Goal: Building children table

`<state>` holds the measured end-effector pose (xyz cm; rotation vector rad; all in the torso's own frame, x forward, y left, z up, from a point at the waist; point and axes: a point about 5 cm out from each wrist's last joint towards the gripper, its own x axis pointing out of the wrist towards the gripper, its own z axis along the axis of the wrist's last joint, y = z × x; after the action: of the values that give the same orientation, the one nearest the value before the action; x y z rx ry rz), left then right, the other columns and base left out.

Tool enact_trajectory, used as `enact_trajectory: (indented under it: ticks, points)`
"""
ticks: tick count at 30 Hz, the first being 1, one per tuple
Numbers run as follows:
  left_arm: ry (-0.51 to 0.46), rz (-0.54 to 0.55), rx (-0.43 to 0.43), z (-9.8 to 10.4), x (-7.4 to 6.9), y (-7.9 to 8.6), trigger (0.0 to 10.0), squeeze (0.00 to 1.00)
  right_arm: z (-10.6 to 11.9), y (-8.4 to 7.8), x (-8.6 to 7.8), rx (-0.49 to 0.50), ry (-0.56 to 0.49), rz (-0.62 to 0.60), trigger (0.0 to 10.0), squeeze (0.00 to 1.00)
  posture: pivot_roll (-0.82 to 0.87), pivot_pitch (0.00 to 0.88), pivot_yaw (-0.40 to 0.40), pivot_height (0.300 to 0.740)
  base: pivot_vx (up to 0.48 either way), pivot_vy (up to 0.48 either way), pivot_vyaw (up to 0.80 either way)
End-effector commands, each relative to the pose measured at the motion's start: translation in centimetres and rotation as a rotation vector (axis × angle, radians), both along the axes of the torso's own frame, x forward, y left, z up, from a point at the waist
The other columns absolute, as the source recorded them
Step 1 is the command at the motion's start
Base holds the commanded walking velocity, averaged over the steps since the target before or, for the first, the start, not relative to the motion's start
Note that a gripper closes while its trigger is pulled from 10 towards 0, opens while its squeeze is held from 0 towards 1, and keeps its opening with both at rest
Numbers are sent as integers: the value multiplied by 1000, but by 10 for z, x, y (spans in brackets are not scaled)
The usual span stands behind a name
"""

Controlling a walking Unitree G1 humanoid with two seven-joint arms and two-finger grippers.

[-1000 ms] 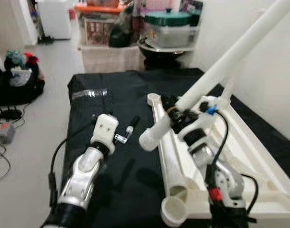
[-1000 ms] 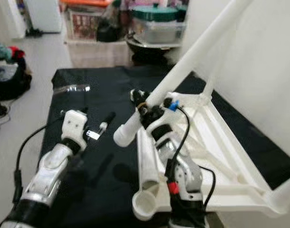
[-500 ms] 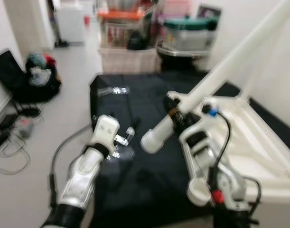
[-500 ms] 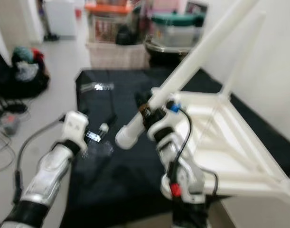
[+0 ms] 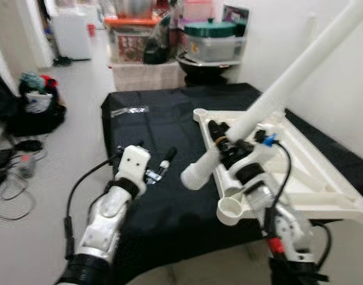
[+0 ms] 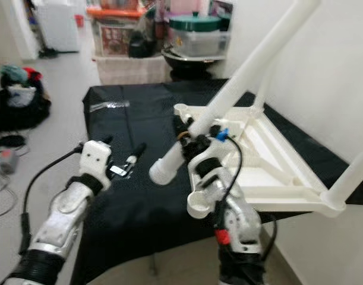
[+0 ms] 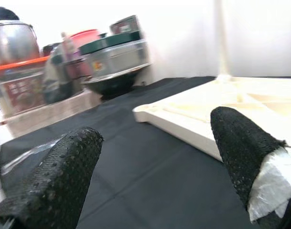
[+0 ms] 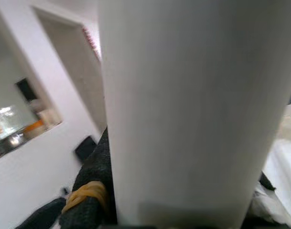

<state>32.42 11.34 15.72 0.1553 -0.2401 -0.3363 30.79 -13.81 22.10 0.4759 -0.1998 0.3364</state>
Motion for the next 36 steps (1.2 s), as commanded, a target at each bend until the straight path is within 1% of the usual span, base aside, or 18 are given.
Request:
enact_trajectory:
  ticks: [1,3,4,6,7,8,9,11,13,15,16,17,19,24,27,29,32,36]
  points:
    - [14,7,2,-4,-1,3,10000,0,6,-7,-1,-21,-30,-25,0,0,10,0,-45,740,0,0,0]
    - [14,7,2,-4,-1,3,10000,0,6,-7,-1,-21,-30,-25,0,0,10,0,-45,740,0,0,0]
    - [15,10,4,-5,-1,3,10000,0,7,-15,-1,-60,-40,-46,0,0,9,0,-47,740,0,0,0]
    - [15,10,4,-5,-1,3,10000,0,7,-15,-1,-60,-40,-46,0,0,9,0,-47,740,0,0,0]
    - [16,13,6,-5,0,3,10000,0,8,-22,-1,-94,-45,-58,0,0,10,0,-50,740,0,0,0]
    - [16,13,6,-5,0,3,10000,0,8,-22,-1,-94,-45,-58,0,0,10,0,-50,740,0,0,0]
    - [17,19,8,-5,0,4,10000,0,7,-29,-1,-155,-40,-32,0,0,10,0,-52,740,0,0,0]
    - [17,19,8,-5,0,4,10000,0,7,-29,-1,-155,-40,-32,0,0,10,0,-52,740,0,0,0]
    - [17,26,10,-6,0,5,10000,0,-7,-40,-1,-303,-7,69,0,0,8,0,-53,740,0,0,0]
    - [17,26,10,-6,0,5,10000,0,-7,-40,-1,-303,-7,69,0,0,8,0,-53,740,0,0,0]
    - [16,28,10,-6,0,5,10000,0,-16,-47,0,-364,21,100,0,0,10,0,-56,740,0,0,0]
    - [16,28,10,-6,0,5,10000,0,-16,-47,0,-364,21,100,0,0,10,0,-56,740,0,0,0]
    - [14,32,10,-5,1,6,10000,0,-25,-61,4,-423,57,141,0,0,20,0,-63,740,0,0,0]
    - [12,36,10,-4,1,7,10000,0,-28,-64,6,-431,65,167,0,0,20,0,-63,740,0,0,0]
    - [12,39,10,-4,0,7,10000,0,-32,-56,7,-397,69,187,0,0,36,0,-75,740,0,0,0]
    - [12,39,10,-4,0,7,10000,0,-32,-56,7,-397,69,187,0,0,36,0,-75,740,0,0,0]
    - [11,45,9,-4,0,8,10000,0,-35,-47,6,-366,71,210,0,0,38,0,-75,740,0,0,0]
    - [15,49,9,-5,-1,9,10000,0,-18,-44,0,-280,8,220,0,0,29,0,-73,740,0,0,0]
